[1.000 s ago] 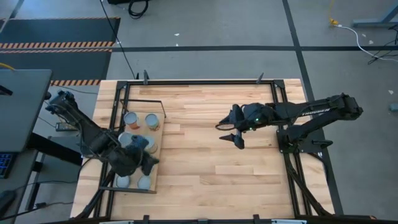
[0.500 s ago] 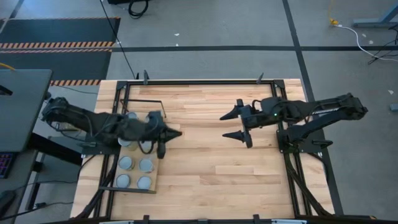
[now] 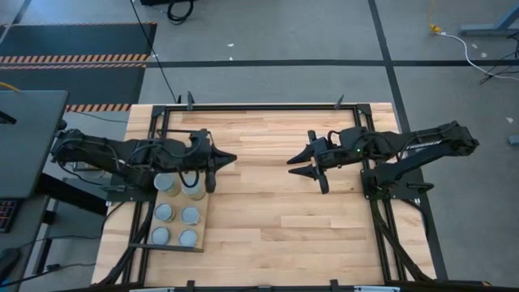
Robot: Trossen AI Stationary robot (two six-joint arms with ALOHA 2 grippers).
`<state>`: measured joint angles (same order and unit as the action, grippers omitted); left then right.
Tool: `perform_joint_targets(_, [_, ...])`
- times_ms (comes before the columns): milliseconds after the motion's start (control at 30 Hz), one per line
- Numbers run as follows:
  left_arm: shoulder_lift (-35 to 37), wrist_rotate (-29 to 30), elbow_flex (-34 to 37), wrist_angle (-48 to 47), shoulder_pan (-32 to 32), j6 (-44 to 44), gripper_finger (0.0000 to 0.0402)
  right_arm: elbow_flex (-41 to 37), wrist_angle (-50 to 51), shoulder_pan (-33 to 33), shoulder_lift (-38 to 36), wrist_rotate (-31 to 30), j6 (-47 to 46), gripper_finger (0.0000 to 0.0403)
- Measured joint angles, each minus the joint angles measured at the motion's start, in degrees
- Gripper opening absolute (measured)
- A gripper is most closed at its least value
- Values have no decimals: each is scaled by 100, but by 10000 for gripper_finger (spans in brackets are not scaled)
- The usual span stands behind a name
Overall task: Pick and place cans onto a shelf
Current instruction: Return to Home Position
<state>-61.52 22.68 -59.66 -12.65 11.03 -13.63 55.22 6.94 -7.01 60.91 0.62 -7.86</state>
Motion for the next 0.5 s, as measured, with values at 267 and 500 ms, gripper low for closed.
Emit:
perform_joint_targets(267, [-34,106,4,115,-20,-517,27,-4,-807,3,265,-18,-74,134])
perform_joint_targets(500, [580,419,9,-737,-260,16,27,-2,-671,630,129,874,-94,134])
